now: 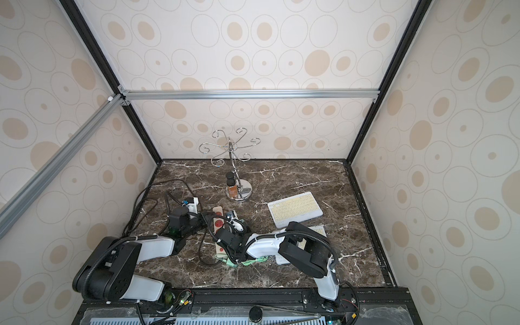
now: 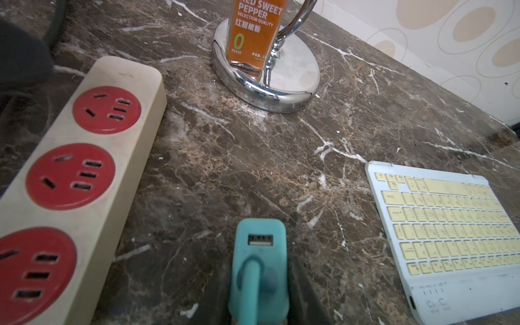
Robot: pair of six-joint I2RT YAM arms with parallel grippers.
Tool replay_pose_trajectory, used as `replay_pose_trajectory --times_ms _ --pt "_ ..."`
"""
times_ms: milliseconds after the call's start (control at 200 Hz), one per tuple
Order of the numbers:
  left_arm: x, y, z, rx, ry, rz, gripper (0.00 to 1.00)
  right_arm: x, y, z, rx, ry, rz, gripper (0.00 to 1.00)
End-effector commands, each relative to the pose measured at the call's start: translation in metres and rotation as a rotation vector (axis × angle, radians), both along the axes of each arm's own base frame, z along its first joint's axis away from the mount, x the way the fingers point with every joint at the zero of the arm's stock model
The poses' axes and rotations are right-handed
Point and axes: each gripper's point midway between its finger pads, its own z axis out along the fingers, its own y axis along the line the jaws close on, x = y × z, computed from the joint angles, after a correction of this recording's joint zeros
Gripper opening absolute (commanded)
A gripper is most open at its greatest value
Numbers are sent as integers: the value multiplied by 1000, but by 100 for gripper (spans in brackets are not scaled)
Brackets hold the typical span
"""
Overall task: Unplug the wireless keyboard
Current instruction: Place the plug at the center of the board.
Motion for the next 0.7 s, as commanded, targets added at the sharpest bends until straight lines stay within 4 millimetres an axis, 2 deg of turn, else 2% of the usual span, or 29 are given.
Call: replay_pose_trajectory --times_ms 0,140,225,295,425,560,695 --pt "-1 15 10 65 -55 58 10 -6 -10 -27 -89 62 -11 3" --pt "-5 27 22 89 -103 111 13 -6 -7 -33 -117 81 -13 12" --pt "-6 31 26 101 -119 129 14 -7 -7 -36 -142 93 -25 26" --pt "-5 34 27 114 -121 143 15 -7 -8 -37 -157 97 -37 41" --pt "-5 38 29 135 -123 160 17 -12 -3 -33 -130 112 -24 52" --pt "-5 43 34 158 -139 181 19 -19 4 -16 -67 113 9 57" --pt "-6 55 39 213 -157 227 28 -25 9 18 -1 102 41 70"
